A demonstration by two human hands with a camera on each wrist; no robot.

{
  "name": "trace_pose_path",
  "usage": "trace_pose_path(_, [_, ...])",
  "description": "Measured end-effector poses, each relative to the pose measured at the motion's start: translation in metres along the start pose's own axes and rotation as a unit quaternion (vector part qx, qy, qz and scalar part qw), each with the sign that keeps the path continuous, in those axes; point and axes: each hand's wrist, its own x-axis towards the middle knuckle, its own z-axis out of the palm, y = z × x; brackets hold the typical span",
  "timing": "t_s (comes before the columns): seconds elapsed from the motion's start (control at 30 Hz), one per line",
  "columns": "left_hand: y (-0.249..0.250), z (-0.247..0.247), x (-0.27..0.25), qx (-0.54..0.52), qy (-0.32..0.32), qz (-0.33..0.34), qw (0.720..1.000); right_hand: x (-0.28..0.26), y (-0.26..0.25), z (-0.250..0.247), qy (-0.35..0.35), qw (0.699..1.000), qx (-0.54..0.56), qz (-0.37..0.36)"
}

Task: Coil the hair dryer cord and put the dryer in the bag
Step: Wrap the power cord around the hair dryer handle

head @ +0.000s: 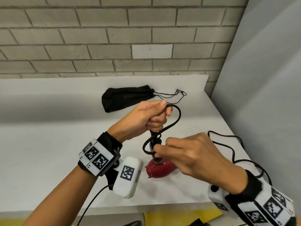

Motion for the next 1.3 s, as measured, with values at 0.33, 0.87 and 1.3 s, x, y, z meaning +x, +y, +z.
trace_pose_path(0.33, [-0.003, 0.015, 0.007, 0.016, -0.008, -0.021, 1.0, 0.01, 0.039, -0.024, 0.123, 0.985, 0.016, 0.118])
trace_pose_path(0.87, [0.037, -0.012, -0.008, 0.028, -0.014, -0.035, 0.999, -0.023, 0.107, -0.08, 0.105, 0.969, -0.014, 0.225])
trace_pose_path(1.3, [0.046, -0.042, -0.04, -0.003, 0.003, -0.011, 1.0, -0.127, 0.194, -0.085, -0.115, 0.899, -0.064, 0.417])
